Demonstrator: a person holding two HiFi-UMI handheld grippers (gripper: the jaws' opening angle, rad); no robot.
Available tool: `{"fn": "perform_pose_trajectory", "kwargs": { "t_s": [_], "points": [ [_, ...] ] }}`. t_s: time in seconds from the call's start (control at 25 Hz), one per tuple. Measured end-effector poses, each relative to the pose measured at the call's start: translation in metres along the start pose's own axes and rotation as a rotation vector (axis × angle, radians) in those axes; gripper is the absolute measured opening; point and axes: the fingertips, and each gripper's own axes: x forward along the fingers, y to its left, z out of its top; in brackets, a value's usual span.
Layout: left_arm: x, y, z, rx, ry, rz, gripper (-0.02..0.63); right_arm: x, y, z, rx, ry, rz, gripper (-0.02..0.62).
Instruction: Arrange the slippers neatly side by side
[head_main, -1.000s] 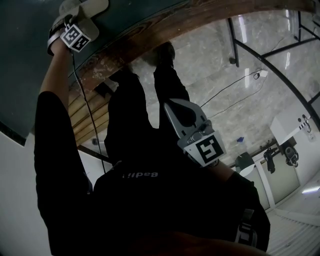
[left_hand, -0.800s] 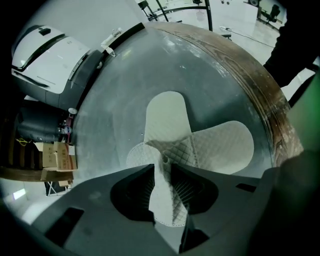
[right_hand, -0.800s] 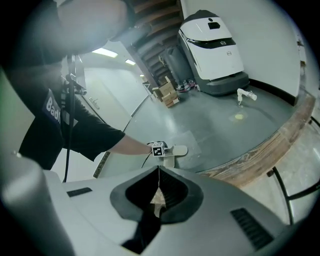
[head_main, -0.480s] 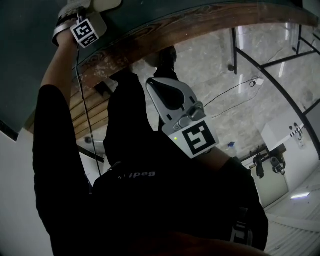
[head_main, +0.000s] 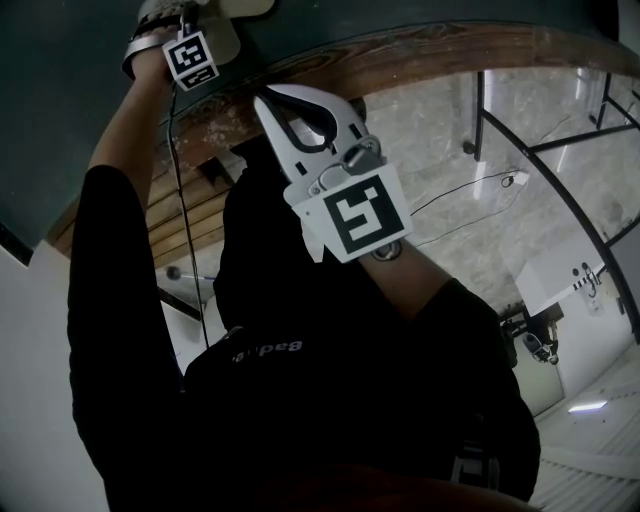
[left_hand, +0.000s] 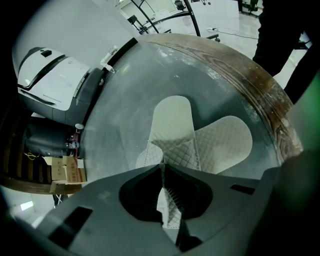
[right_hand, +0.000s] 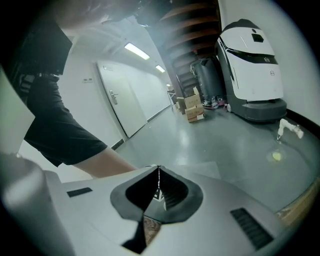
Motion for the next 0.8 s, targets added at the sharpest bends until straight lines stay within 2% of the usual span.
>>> {"fn": "perform_pose_trajectory", "kwargs": {
  "t_s": [0.12, 0.28, 0.6, 0.8],
  "points": [
    [-0.009, 0.002, 0.005, 0.048, -0.024, 0.008, 0.009, 0.009, 0.003, 0.008, -0.001, -0.020, 0.007, 0.000],
    [-0.025, 0.001, 0.006, 0.187, -0.059, 0.013, 0.009, 0.011, 0.006, 0.010, -0.004, -0.033, 0.016, 0.000],
    [-0.056, -0.030, -0.028, 0.530, -0.209, -0.049, 0.009, 0.016, 0.018, -0.003, 0.010, -0.014, 0.035, 0.000],
    [-0.059, -0.054, -0.058, 0.808, -0.257, -0.095, 0.009, 0.021, 0.018, -0.014, 0.026, -0.008, 0.029, 0.000]
  ]
}}
